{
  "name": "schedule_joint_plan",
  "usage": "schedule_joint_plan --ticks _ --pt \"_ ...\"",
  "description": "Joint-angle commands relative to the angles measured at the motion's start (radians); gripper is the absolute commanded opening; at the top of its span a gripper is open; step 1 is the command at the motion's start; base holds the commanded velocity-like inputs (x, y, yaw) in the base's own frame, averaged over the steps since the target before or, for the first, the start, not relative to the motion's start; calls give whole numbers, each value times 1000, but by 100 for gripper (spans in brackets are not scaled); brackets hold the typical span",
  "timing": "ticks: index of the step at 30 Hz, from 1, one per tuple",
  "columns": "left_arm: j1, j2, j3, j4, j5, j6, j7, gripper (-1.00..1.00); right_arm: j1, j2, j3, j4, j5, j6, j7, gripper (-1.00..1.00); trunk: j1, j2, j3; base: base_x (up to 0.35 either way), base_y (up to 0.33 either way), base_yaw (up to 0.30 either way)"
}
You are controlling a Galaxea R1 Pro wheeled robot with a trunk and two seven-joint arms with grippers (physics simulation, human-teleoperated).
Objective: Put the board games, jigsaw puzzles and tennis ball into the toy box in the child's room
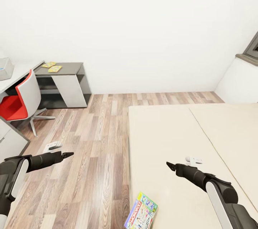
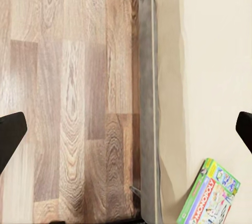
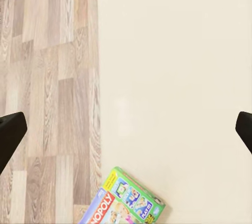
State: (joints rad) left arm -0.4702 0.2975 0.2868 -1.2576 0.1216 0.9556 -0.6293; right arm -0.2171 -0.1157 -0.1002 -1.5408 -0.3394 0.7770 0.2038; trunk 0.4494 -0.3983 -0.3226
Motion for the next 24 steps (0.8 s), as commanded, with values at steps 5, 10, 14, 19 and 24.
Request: schedule_joint_plan --ticks 5,10,14,19,24 --pt "-1 0 1 0 7 8 2 100 -1 0 -1 -1 3 5 6 100 1 -2 7 0 0 0" --pt "-1 0 2 0 8 8 2 100 -1 1 -1 -1 3 5 6 100 1 -2 15 0 0 0" --pt "-1 0 2 -1 8 8 2 100 -1 1 -1 -1 3 5 6 100 1 -2 21 0 0 0" --pt "-1 0 1 0 8 8 2 100 -1 1 -1 -1 3 5 6 100 1 -2 29 0 0 0" --pt "-1 0 1 0 8 8 2 100 -1 1 -1 -1 3 5 6 100 1 -2 38 0 0 0"
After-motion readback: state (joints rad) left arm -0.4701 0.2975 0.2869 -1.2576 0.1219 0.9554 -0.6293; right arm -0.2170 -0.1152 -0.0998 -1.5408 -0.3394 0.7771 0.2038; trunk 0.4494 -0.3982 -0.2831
